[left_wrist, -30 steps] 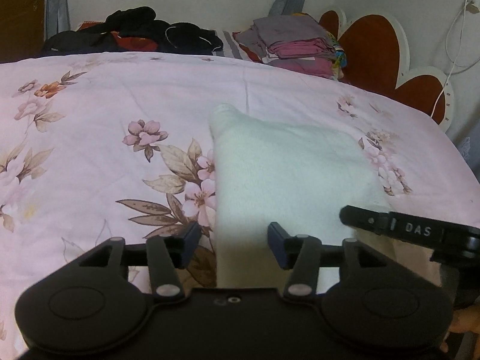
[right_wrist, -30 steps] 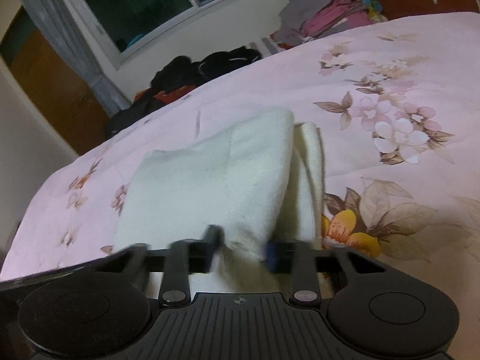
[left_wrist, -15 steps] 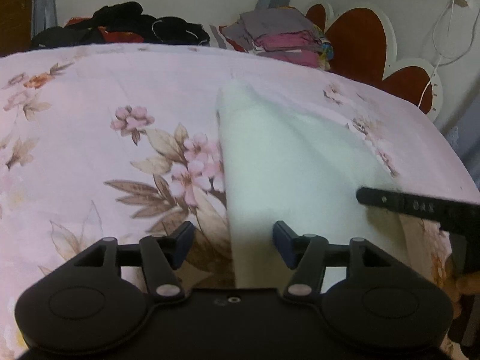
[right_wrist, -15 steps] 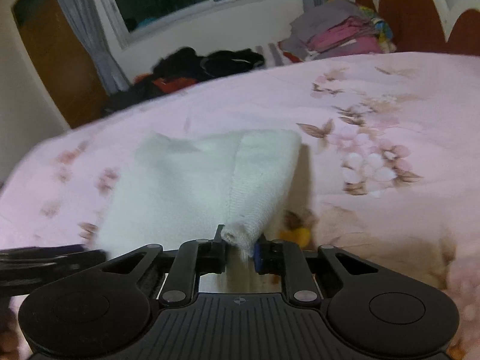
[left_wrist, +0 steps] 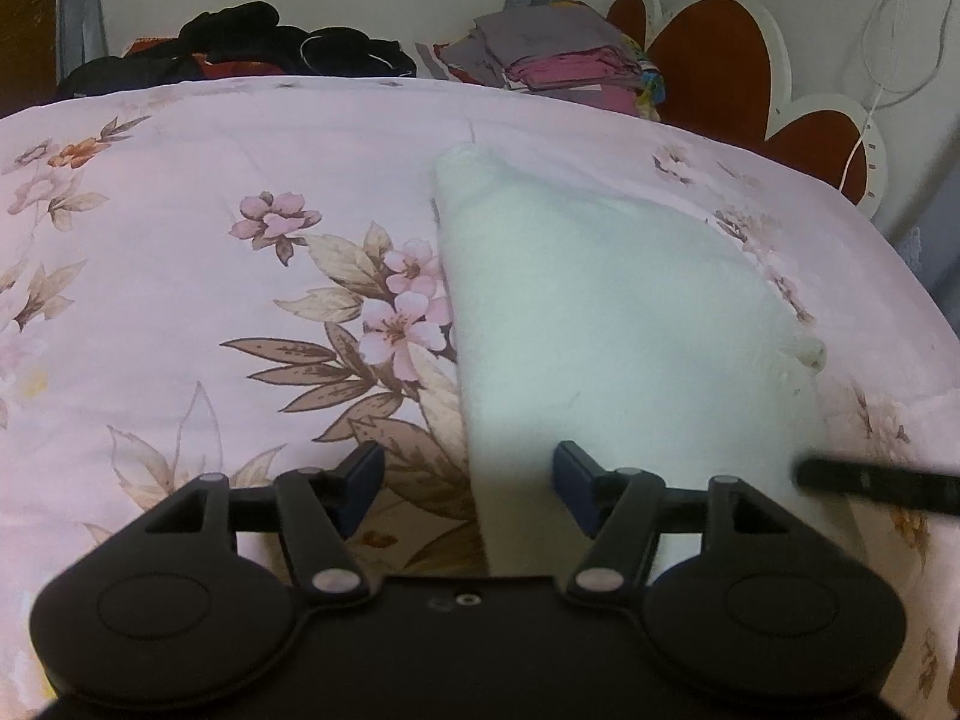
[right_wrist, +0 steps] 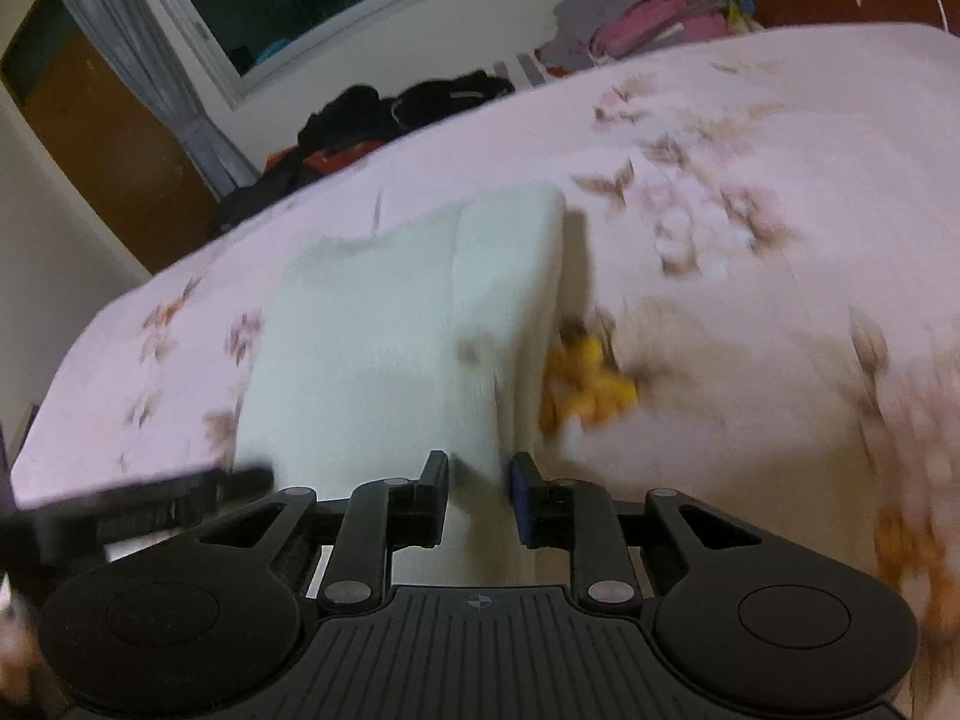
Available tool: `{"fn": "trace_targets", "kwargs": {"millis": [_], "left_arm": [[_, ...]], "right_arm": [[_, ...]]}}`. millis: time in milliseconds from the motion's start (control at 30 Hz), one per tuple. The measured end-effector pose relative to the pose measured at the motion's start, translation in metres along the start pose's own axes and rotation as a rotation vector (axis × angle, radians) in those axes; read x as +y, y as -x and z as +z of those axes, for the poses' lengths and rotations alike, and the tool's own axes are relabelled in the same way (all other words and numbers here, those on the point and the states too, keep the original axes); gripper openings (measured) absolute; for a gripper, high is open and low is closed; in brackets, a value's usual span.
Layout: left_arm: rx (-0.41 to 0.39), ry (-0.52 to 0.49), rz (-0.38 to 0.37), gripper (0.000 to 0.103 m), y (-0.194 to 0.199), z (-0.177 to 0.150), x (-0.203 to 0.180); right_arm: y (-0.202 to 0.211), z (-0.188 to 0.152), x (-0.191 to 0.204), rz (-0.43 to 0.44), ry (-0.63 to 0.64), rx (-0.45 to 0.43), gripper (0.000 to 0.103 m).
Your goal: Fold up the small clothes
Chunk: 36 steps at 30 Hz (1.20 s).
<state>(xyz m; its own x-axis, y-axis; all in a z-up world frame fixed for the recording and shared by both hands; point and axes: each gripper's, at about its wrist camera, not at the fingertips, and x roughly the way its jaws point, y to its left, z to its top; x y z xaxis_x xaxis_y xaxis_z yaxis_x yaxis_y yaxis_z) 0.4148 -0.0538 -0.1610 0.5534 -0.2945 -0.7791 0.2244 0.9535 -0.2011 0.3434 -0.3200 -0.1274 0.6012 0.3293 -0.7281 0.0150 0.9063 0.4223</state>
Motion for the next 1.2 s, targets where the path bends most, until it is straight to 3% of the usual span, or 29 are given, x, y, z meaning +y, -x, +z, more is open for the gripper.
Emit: {"fn": "trace_targets", "kwargs": {"millis": [400, 567, 767, 833, 900, 1033, 1200], "left_arm": [[0.009, -0.030, 0.011, 0.063, 0.004, -0.003, 0.002], [0.017, -0.020, -0.003, 0.061, 0.011, 0.004, 0.003], [-0.030, 0.010, -0.043, 0.064, 0.028, 0.026, 0.001], [-0.039, 0.020, -0.049, 0.066, 0.027, 0.036, -0.002], [-0.050, 0.025, -0.040, 0.067, 0.024, 0.045, -0.005], [-0.050, 0.053, -0.018, 0.069, 0.008, 0.063, -0.005], [-0.027, 0.087, -0.005, 0.069, -0.017, 0.078, -0.005]], "right_arm": [[0.018, -0.050, -0.001, -0.047, -0.073, 0.030, 0.022], [0.026, -0.048, 0.004, -0.059, -0.062, 0.051, 0.022], [0.051, -0.015, 0.012, -0.066, -0.033, -0.068, 0.023], [0.051, 0.001, 0.014, -0.065, -0.022, -0.098, 0.031], [0.047, 0.018, 0.016, -0.061, -0.022, -0.137, 0.064], [0.027, 0.048, 0.023, -0.063, 0.015, -0.180, 0.065], [-0.018, 0.079, 0.010, -0.045, -0.041, -0.148, 0.064]]}}
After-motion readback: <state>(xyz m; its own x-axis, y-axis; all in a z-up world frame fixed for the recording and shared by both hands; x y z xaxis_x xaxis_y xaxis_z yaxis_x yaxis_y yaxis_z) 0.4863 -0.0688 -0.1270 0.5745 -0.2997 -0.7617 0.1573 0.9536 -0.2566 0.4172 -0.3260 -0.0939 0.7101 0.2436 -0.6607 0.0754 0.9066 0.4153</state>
